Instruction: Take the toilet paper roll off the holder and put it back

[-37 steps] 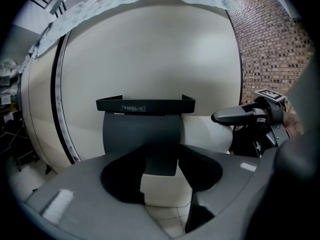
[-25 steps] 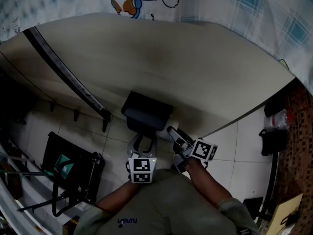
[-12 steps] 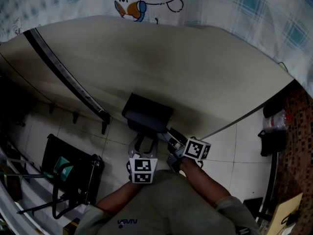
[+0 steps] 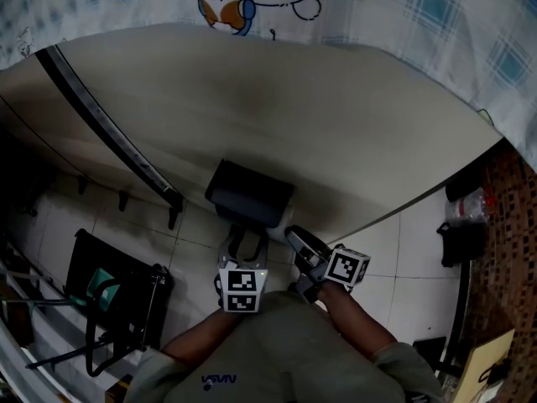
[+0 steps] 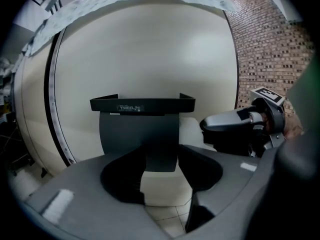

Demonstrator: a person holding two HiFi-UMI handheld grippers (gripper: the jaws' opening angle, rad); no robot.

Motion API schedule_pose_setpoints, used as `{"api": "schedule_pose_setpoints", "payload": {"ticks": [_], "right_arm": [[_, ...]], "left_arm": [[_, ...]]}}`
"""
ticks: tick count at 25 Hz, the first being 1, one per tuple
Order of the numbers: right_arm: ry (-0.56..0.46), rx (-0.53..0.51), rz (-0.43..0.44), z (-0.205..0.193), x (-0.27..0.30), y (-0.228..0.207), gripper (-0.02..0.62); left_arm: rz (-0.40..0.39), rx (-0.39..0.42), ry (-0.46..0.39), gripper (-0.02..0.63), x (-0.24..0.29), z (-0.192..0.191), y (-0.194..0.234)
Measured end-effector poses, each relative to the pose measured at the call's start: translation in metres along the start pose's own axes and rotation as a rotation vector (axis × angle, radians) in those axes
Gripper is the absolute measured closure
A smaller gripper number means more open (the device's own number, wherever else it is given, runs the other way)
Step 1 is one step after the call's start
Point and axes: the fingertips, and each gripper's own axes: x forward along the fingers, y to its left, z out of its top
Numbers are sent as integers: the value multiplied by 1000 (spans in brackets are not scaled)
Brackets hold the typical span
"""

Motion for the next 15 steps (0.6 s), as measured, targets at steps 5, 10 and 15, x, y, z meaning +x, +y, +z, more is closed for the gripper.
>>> {"api": "schedule_pose_setpoints", "payload": {"ticks": [5, 10, 15], "right_arm": [[13, -47, -46, -2, -3, -8, 556], [45, -72, -55, -8, 7, -7, 597], [61, -94, -59, -8, 18, -6, 604]], "left_arm": [[2, -3, -2, 397, 0, -1, 1], [1, -7, -7, 397, 0, 0, -1], [-7, -13, -11, 397, -1, -1, -1]]}}
